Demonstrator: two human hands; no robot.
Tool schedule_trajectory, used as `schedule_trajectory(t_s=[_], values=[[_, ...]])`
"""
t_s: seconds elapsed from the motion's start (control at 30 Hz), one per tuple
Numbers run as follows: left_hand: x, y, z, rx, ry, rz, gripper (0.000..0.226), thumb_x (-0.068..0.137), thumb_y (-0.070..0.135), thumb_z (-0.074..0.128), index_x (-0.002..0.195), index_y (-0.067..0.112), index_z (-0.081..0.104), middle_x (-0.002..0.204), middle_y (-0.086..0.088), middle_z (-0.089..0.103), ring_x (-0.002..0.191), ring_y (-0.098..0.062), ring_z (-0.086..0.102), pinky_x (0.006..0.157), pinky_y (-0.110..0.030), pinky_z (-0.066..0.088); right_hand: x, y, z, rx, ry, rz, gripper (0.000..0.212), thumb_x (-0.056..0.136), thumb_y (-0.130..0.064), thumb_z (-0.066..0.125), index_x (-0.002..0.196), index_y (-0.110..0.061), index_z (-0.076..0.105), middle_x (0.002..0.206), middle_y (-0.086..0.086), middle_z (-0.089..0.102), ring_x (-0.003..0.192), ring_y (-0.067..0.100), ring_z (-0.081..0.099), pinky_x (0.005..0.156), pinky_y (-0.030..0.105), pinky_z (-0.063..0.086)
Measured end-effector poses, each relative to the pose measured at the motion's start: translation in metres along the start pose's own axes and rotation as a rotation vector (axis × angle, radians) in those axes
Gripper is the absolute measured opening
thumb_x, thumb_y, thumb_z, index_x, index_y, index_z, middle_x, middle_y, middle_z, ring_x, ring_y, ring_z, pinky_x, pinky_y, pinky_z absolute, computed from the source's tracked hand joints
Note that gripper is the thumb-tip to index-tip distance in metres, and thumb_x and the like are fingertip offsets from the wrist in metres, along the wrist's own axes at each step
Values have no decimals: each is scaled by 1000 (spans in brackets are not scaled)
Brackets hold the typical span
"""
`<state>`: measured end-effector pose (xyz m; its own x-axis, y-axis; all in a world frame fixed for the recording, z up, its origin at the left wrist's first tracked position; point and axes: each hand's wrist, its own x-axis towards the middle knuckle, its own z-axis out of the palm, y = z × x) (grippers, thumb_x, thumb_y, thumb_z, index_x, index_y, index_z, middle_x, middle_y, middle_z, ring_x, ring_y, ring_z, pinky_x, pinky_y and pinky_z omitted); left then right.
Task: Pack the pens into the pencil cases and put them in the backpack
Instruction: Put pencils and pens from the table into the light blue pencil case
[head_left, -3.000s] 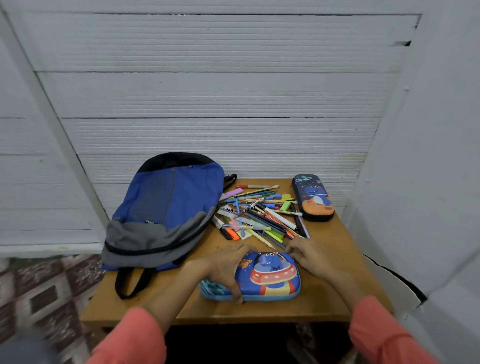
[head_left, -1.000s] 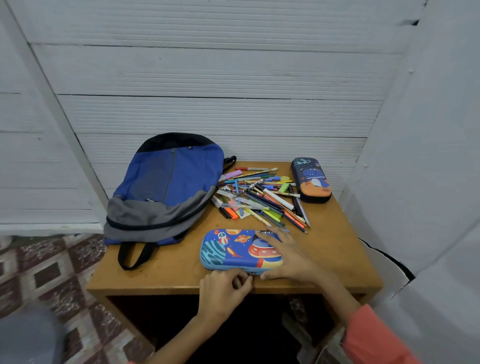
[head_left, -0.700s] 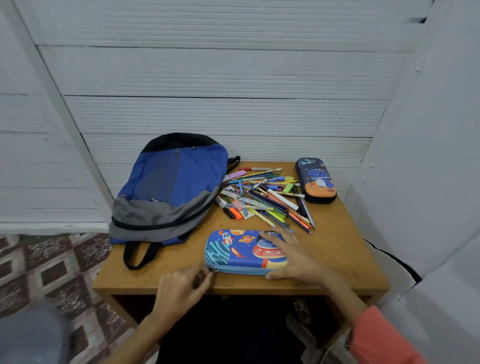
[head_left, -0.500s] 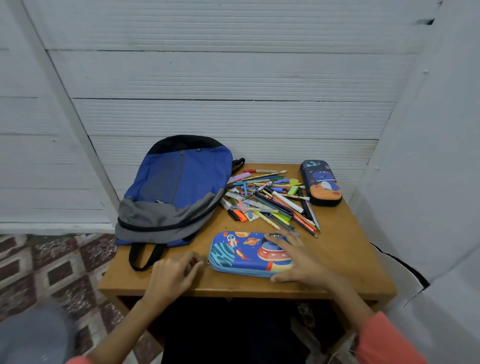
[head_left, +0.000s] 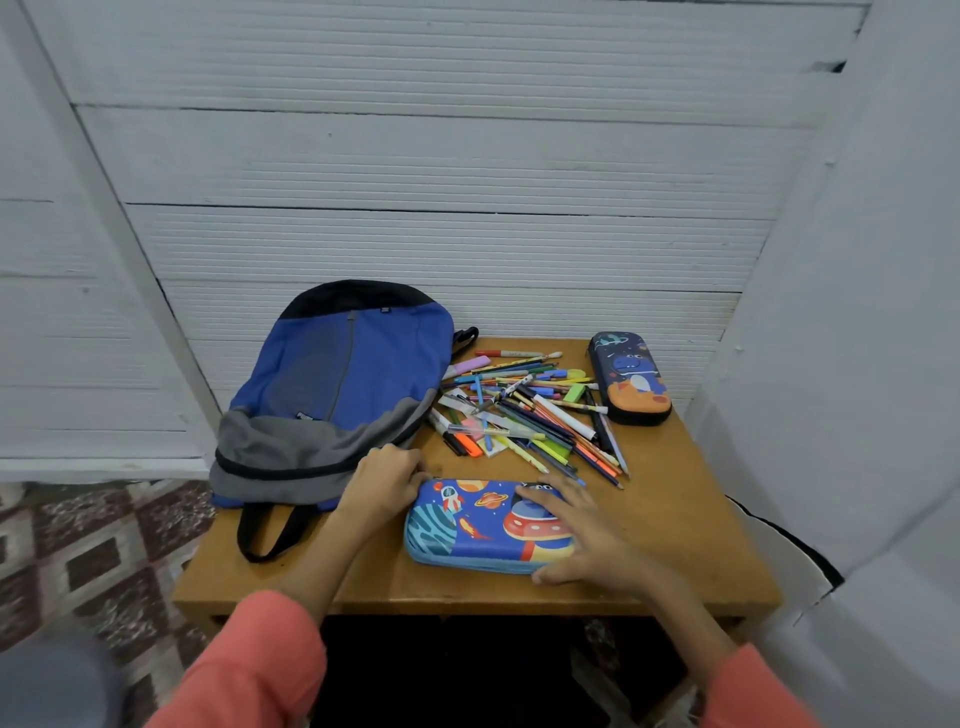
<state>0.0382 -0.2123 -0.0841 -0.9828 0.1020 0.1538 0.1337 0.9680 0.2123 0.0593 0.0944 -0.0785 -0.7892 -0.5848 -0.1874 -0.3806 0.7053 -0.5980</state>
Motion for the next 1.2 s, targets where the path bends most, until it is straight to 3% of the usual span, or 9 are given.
schedule_trajectory(t_s=[0.27,0.4,0.47,0.6,0.73,0.83,0.97,1.13,1.2], values=[[15,13,-26,136,-199,23,19,93,35,60,106,24,67,111,2,69,98,-17,63,78,-32,51,0,-2,-6,-10,-30,8,96,66,-63,76,143,-58,19,154,-26,3,145,9,3,116,43,27],[7,39,-40,80,-168,127,52,91,60,51,134,31,51,132,7,51,120,-14,51,86,-31,46,1,-5,-16,10,-60,15,97,64,-62,79,142,-59,21,153,-24,9,142,7,9,115,38,28],[0,55,-46,-133,-346,284,77,79,75,54,142,32,43,139,6,44,129,-14,40,99,-30,38,2,-9,-24,30,-56,-6,95,64,-58,81,143,-54,27,152,-18,19,139,6,18,113,32,30],[-5,74,-49,-81,-586,469,94,83,57,67,155,28,13,154,1,27,134,-18,31,104,-25,26,0,-21,-44,177,-37,-25,77,69,-41,85,133,-45,42,131,-21,43,117,-3,46,89,10,41],[2,69,-62,-239,-576,257,78,83,59,46,153,29,24,152,-4,38,130,-22,41,104,-32,33,1,-20,-46,430,379,-19,65,70,-47,78,129,-36,53,124,-21,48,114,-6,49,89,12,43],[4,53,-71,-475,-627,54,66,82,59,47,142,31,43,140,1,51,119,-17,52,105,-38,40,2,1,-34,452,626,194,53,77,-42,76,123,-28,53,111,-9,54,106,11,56,90,33,49],[-9,39,-73,-975,-710,-166,48,89,44,54,127,17,60,121,-8,68,107,-28,65,101,-45,48,0,17,-5,500,386,453,40,84,-34,73,113,-18,50,73,3,63,51,18,58,43,28,45],[-39,27,-63,-1368,-635,-495,45,89,38,59,121,7,64,119,-20,67,106,-36,64,100,-47,48,12,26,19,486,398,378,31,88,-16,67,116,-15,53,61,12,69,44,26,60,48,38,53],[-55,25,-51,-1461,-554,-579,43,86,34,60,119,6,65,117,-20,68,103,-34,65,98,-45,50,17,29,15,419,410,353,34,90,-9,63,124,-13,55,56,7,66,39,19,57,45,34,50]])
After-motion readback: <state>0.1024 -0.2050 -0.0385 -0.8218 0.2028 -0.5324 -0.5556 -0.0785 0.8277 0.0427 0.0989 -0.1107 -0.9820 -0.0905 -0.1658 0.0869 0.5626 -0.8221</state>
